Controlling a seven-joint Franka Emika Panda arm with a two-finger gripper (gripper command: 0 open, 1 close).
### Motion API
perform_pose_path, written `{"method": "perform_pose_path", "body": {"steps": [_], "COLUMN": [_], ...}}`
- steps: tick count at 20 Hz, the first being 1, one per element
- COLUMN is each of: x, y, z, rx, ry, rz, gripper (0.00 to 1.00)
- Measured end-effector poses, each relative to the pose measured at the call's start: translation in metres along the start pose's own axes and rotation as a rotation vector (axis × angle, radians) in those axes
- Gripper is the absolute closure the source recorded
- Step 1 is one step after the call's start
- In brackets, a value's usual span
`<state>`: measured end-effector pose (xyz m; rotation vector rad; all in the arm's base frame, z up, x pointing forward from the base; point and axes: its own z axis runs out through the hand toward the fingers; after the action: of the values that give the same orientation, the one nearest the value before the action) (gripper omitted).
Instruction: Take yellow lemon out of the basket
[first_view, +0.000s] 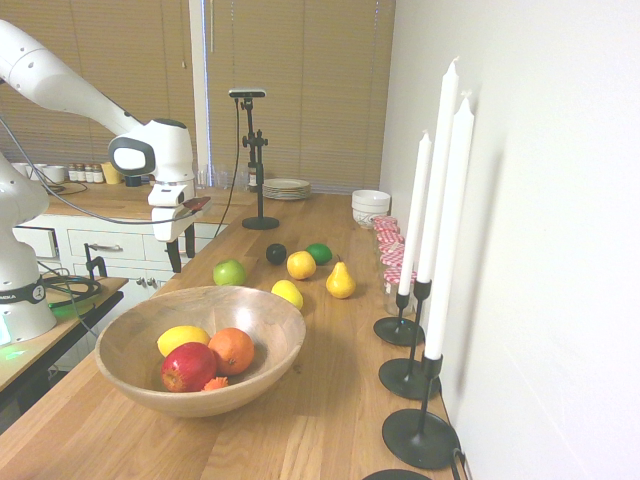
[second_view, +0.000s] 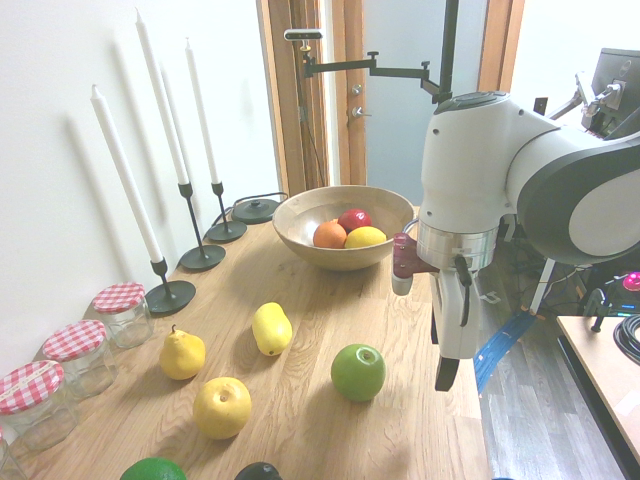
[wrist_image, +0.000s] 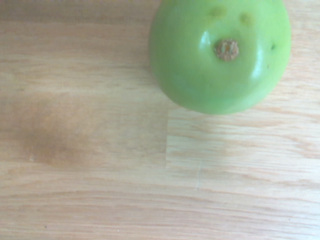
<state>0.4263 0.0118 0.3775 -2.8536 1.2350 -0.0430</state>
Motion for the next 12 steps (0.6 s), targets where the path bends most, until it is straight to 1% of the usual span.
{"method": "perform_pose_path", "body": {"steps": [5,8,12], "x": [0.003,0.019,0.064], "y": [-0.002,-0.007,0.007], "z": [-0.006,-0.038,-0.093], "rx": [-0.006,0.000,0.005], "ry": [0.026,0.070,0.142], "rz": [-0.018,-0.053,-0.036], "gripper": [0.00,0.00,0.00]}}
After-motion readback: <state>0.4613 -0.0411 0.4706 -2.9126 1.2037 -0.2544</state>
